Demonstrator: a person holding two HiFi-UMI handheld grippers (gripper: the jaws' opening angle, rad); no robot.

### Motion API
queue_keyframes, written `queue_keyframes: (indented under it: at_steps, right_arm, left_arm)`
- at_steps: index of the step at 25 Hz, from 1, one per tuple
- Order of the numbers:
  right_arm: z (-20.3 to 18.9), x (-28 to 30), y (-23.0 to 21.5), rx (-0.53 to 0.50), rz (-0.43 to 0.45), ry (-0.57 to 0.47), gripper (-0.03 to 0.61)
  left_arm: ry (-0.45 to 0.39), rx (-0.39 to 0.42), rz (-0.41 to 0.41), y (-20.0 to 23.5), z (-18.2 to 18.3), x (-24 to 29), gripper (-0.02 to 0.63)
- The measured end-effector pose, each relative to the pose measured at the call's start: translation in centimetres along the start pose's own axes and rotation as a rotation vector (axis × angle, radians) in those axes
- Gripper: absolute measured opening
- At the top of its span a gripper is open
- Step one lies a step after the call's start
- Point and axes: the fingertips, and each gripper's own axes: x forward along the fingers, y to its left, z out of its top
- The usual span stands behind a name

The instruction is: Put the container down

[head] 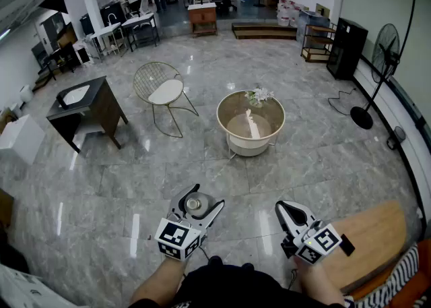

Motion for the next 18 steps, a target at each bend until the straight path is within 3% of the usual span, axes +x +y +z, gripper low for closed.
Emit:
queue_keyframes:
  at_steps: [9, 18]
  right_arm:
    - [0.2, -0.1, -1.1, -0.018, -0.086, -0.043, 0.011]
    - [0.7, -0.3, -1.7, -0.040, -0.081, -0.038, 0.011]
  left_arm:
    - [0.003, -0.002, -0.039, 2.6, 0.4, 2.1, 0.347]
    - [-0.001, -0.001, -0.054, 1.1, 0.8, 3.5, 0.347]
